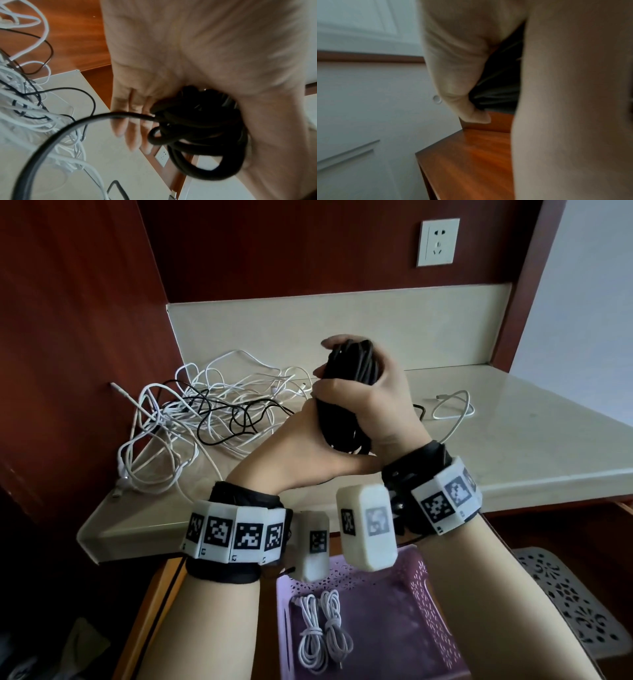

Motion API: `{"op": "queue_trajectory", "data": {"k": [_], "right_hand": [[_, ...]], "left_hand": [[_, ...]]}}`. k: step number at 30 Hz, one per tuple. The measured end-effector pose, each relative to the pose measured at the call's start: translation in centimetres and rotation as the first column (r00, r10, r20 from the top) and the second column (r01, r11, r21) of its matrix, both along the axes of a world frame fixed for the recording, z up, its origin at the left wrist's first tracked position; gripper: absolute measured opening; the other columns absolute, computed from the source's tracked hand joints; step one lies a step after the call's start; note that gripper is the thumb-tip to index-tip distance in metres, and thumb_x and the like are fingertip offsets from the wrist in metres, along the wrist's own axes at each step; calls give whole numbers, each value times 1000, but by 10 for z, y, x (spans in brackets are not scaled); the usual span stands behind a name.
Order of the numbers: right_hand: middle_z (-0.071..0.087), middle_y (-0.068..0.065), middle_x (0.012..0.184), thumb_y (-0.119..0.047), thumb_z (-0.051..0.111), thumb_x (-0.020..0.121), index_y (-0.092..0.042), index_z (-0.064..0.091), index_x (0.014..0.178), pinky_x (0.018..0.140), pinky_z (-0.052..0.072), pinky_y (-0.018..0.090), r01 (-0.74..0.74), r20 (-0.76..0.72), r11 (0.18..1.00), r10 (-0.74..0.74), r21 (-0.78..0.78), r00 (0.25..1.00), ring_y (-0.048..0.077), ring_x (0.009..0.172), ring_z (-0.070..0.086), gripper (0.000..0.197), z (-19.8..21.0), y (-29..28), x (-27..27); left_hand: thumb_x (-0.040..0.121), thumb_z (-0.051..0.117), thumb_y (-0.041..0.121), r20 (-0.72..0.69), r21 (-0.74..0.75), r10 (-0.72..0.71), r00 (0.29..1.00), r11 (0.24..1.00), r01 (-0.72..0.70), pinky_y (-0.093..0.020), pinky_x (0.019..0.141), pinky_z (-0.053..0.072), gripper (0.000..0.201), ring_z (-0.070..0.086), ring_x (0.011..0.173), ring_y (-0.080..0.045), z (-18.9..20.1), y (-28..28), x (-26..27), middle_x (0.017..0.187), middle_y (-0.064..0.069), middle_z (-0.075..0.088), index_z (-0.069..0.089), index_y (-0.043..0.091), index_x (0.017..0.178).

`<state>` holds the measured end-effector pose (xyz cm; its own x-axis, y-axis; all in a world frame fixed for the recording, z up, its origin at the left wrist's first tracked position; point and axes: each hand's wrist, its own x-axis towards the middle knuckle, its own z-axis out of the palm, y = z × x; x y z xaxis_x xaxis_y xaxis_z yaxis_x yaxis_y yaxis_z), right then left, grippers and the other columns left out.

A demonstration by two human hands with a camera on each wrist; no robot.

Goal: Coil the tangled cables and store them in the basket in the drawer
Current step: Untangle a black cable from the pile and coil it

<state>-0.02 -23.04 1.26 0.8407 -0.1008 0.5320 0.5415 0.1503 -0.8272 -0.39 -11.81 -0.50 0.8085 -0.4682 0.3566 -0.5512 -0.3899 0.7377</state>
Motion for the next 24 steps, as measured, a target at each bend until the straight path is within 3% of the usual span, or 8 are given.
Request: {"op": "queue_trajectory", "data": {"k": [4,9,11,13,15,18,22,24], "right_hand": [[61,-2,76,-5,73,58,-18,57,85,71,51,36,85,69,994,-80,-75,994,21,77,61,34,2,9,-2],[59,2,79,-7,76,59,-15,54,88,73,51,41,105,67,994,-104,-17,992,22,78,61,37,3,10,-1],[59,5,80,-8,77,59,-13,53,89,73,52,42,135,67,991,-134,-8,989,20,75,59,39,4,13,-1],[60,6,81,-7,77,57,-15,53,87,72,52,42,119,55,993,-120,13,991,20,75,59,39,4,15,-1],[60,8,81,-4,75,56,-14,53,86,70,52,40,83,34,996,-84,42,996,22,77,60,39,4,14,0],[60,15,83,-1,73,55,-11,52,84,67,50,38,15,-1,995,-15,98,1000,25,77,60,37,4,11,1],[61,17,83,5,70,56,-10,54,84,65,51,32,-67,4,990,67,127,998,22,74,62,35,6,7,-1],[60,19,83,6,68,56,-7,55,88,64,52,30,-121,-4,982,123,146,992,19,72,64,37,5,5,-1]], "left_hand": [[62,86,19,19,54,54,998,997,-55,-6,57,42,61,59,73,15,2,6,1,86,18,64,49,28,110],[59,85,18,87,3,56,995,998,-56,-16,79,52,72,62,94,7,7,5,0,104,15,65,46,31,118],[58,80,26,122,29,112,986,993,-116,-17,78,51,76,63,96,1,6,2,1,104,14,65,47,26,126],[59,76,27,111,17,206,972,978,-209,-4,62,45,63,62,81,4,5,-1,0,87,17,64,50,24,117],[62,75,22,106,1,277,955,960,-278,-2,49,39,48,54,68,10,4,-3,-2,74,18,58,51,28,103],[61,76,11,81,-42,297,952,955,-294,-8,46,39,42,54,64,5,2,-7,-3,71,15,58,48,30,87],[57,76,1,14,-81,273,962,959,-271,-14,46,37,37,52,56,-6,2,-5,0,66,10,56,52,21,76],[56,76,-3,-1,-81,263,965,962,-262,-17,45,35,37,46,50,-5,2,-1,1,61,8,52,50,21,68]]}}
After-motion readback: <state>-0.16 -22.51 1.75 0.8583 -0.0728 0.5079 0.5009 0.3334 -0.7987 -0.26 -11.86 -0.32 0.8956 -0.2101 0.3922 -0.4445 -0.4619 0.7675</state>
